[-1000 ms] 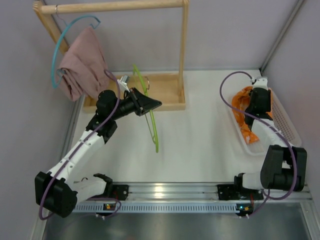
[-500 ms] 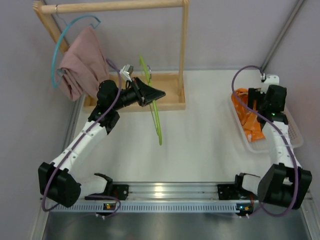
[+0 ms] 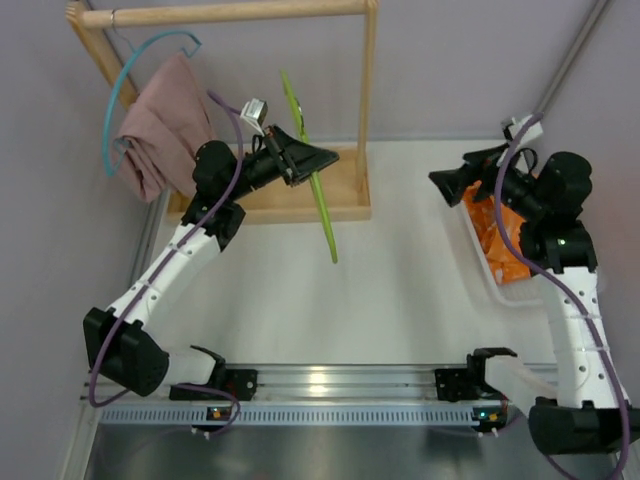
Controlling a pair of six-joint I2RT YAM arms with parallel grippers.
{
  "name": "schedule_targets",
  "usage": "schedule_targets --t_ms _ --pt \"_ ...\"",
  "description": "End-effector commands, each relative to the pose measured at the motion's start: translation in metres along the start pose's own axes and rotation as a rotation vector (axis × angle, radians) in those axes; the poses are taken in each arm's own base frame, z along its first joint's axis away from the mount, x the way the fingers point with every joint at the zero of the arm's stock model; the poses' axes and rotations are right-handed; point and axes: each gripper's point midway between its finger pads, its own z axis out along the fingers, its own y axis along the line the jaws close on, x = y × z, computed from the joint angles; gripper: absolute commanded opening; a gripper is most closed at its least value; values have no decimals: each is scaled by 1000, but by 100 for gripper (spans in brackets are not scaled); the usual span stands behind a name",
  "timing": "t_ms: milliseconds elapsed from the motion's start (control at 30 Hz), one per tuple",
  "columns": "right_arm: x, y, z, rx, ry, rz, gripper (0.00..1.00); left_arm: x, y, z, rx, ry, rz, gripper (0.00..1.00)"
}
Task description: Remove the trousers from the hanger
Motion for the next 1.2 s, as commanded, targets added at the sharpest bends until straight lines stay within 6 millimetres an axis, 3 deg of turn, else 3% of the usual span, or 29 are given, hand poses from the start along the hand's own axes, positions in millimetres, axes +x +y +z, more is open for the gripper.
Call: schedule_targets --t_ms 0,67,100,167,200,400,600,767,867,900,967,1000,1100,1167 --pt "-23 78 23 -278 -33 90 98 -12 -31 7 96 -43 90 0" --pt "-34 100 35 -350 -51 112 97 -13 -30 9 95 -43 90 0" --pt "-35 121 38 -410 -48 113 97 -14 -29 10 94 -44 91 0" --pt "-40 138 48 -455 -60 113 95 -17 -26 11 87 -59 95 0" --pt "-39 158 49 -510 -57 110 94 -18 -25 12 86 -60 96 0" --pt "-33 219 54 -651 -55 123 90 -24 -24 16 82 -80 100 0" --pt "-19 254 63 -737 -25 192 87 -20 -17 17 72 -64 74 0" --pt "-9 271 78 -769 23 282 84 -21 -22 15 87 -69 73 0" --pt "-10 275 82 -782 28 333 69 -20 -25 14 91 -68 81 0" --pt "-12 275 82 -787 26 345 57 -20 -25 13 91 -70 84 0" --pt "-18 278 78 -807 19 379 45 -20 -23 12 85 -78 85 0" --pt "-19 279 78 -812 20 391 30 -20 -22 12 83 -81 84 0" --pt "-29 281 71 -828 14 440 0 -19 -15 11 69 -85 75 1" --pt "-37 281 68 -820 10 477 0 -18 -12 9 61 -85 73 13"
